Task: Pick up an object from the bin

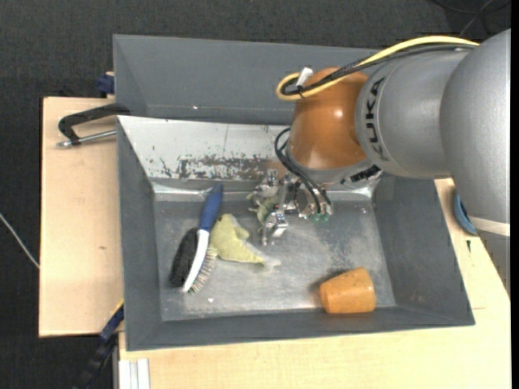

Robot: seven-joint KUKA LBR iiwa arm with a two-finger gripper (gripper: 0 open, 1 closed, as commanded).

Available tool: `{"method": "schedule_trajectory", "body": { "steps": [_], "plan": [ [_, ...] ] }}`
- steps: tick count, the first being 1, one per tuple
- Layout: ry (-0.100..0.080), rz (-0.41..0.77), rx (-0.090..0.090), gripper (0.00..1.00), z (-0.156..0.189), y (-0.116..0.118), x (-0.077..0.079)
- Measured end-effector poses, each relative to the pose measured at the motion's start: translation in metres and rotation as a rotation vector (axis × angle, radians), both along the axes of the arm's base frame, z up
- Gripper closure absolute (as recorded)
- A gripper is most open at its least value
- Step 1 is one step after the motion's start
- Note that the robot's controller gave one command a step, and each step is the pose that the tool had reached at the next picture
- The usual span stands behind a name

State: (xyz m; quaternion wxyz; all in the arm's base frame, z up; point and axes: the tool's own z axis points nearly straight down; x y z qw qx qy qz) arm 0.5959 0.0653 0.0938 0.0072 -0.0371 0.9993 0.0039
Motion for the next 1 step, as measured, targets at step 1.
{"method": "schedule_trajectory", "body": {
  "steps": [1],
  "plan": [
    [-0.001, 0.082, -0.008, 1.0, 0.1705, -0.0186, -0.0025]
  ]
}}
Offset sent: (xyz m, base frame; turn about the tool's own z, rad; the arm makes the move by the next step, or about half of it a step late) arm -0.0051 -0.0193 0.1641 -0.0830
